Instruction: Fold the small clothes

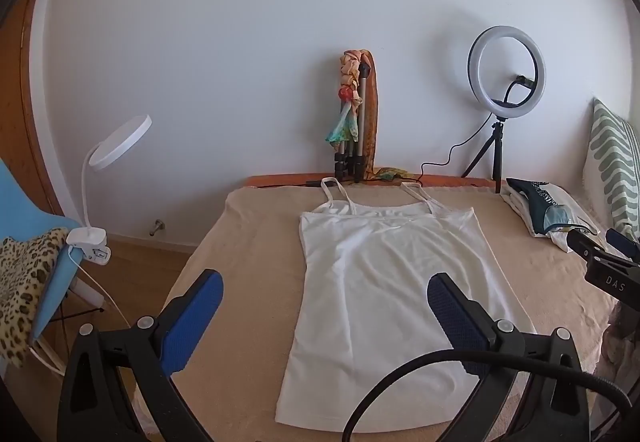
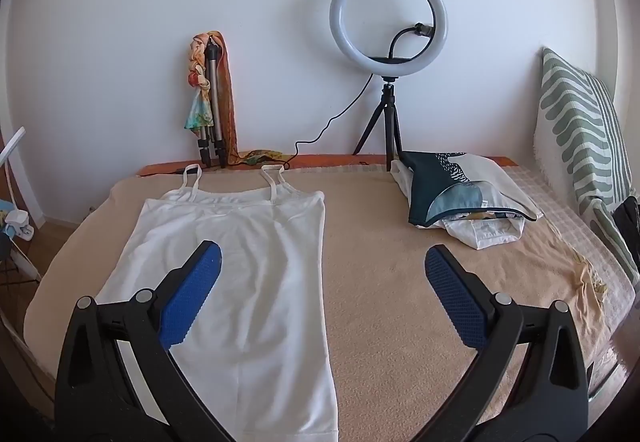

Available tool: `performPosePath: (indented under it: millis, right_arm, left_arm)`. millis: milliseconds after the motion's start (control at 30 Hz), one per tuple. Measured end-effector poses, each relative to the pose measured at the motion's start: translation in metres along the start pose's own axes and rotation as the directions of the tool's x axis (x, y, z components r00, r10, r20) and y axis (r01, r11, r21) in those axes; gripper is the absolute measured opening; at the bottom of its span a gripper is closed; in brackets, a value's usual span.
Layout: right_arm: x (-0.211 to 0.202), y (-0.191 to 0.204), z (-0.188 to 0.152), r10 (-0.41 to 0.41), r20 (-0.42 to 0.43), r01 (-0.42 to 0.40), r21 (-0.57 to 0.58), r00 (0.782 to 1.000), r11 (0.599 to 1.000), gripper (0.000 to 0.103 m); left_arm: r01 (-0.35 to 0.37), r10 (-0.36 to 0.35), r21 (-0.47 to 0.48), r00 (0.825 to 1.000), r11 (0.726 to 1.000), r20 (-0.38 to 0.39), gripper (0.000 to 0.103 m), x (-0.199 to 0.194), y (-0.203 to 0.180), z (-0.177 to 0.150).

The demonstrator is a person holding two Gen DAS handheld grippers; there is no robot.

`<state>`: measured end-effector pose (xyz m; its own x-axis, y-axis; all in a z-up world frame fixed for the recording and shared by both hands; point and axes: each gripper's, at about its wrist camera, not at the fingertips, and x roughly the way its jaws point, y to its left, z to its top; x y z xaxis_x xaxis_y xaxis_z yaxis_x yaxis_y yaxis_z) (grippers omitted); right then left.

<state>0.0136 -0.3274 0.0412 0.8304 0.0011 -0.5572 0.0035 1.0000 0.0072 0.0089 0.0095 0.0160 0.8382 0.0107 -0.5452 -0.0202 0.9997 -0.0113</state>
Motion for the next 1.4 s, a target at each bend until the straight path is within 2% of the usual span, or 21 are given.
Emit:
performPosePath:
  millis: [1400]
  right_arm:
    - [-0.0016,-0.0011,0.0048,-0.013,0.021,0.013,-0.008,1.000,1.000,0.103]
  left_arm:
    - [-0.026,0.025,0.010,0.999,1.000,0.020,0.103,-0.0003,-0.0007,-0.0093]
